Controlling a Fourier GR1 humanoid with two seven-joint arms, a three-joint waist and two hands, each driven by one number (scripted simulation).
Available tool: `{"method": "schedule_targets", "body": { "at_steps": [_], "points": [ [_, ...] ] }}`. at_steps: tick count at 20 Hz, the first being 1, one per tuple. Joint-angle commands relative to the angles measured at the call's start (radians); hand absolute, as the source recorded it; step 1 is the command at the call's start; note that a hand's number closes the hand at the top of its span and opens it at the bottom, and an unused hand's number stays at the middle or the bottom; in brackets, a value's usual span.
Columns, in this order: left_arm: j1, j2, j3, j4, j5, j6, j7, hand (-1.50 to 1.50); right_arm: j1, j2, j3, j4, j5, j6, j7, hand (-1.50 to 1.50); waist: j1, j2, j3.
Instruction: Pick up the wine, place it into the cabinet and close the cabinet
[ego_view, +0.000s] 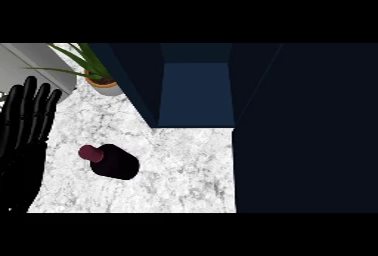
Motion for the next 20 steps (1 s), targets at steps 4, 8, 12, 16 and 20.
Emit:
{"method": "schedule_targets", "body": {
  "at_steps": [4, 8, 12, 16, 20],
  "points": [
    [-0.188, 0.048, 0.057, 0.15, 0.115, -0.105, -0.001, -1.5, 0.093, 0.017, 0.015, -0.055, 0.046, -0.006, -0.032, -1.5, -0.009, -0.037, -0.006],
    [-0.083, -0.067, -0.019, 0.177, 0.33, -0.147, 0.113, -1.5, 0.159, -0.027, 0.095, -0.067, -0.099, 0.139, 0.072, -1.5, -0.008, -0.037, -0.007],
    [-0.164, -0.083, -0.006, 0.207, 0.399, -0.118, 0.203, -1.5, 0.23, -0.065, 0.064, -0.137, -0.187, 0.198, 0.089, -1.5, -0.011, -0.039, -0.005],
    [-0.203, -0.056, 0.043, 0.197, 0.436, -0.105, 0.259, -1.5, 0.269, -0.049, 0.063, -0.205, -0.197, 0.194, 0.143, -1.5, -0.004, -0.038, -0.005],
    [-0.154, -0.101, -0.051, 0.058, 0.387, -0.023, 0.35, -1.5, 0.283, -0.061, 0.031, -0.313, -0.249, 0.188, 0.246, -1.5, -0.003, -0.04, -0.005]
  ]
}}
